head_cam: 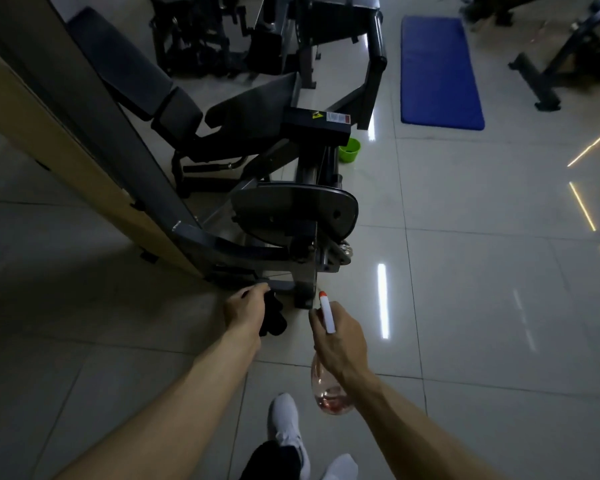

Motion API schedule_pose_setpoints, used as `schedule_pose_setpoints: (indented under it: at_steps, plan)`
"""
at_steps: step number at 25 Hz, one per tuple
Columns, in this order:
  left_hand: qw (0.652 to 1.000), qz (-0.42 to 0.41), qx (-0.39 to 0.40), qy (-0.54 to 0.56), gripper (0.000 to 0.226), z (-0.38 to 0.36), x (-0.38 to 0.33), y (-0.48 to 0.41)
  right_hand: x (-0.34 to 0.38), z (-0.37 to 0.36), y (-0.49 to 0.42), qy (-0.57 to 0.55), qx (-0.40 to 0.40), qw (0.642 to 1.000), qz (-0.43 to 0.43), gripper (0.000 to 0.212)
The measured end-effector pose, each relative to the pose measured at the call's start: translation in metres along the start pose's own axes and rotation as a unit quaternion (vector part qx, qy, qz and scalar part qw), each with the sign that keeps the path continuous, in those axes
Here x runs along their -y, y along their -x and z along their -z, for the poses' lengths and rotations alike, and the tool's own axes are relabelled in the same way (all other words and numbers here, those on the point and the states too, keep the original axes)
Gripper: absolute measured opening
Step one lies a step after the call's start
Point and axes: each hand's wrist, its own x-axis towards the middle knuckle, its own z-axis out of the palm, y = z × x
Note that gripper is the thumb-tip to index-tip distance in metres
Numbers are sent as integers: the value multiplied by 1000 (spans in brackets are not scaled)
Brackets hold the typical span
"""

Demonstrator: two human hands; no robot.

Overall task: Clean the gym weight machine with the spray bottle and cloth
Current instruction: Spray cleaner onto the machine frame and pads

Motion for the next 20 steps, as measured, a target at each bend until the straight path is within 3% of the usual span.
schedule_pose_setpoints:
  at_steps: [5,10,12,16,20]
  plan:
    - [1000,-3,27,-1,19,9,-12,-8,13,-9,-17,-47,-38,998,-31,43]
    - [997,41,56,27,32,27,-33,-65,57,-34,-43,-117,-51,992,-20,30]
    - [995,74,63,40,38,37,-45,-104,77,-59,-66,-91,-85,992,-2,27]
    - [990,116,54,67,29,54,-74,-179,116,-120,-130,-22,-123,991,45,20]
    - [987,141,48,64,23,57,-91,-233,130,-163,-192,-32,-81,996,-22,16]
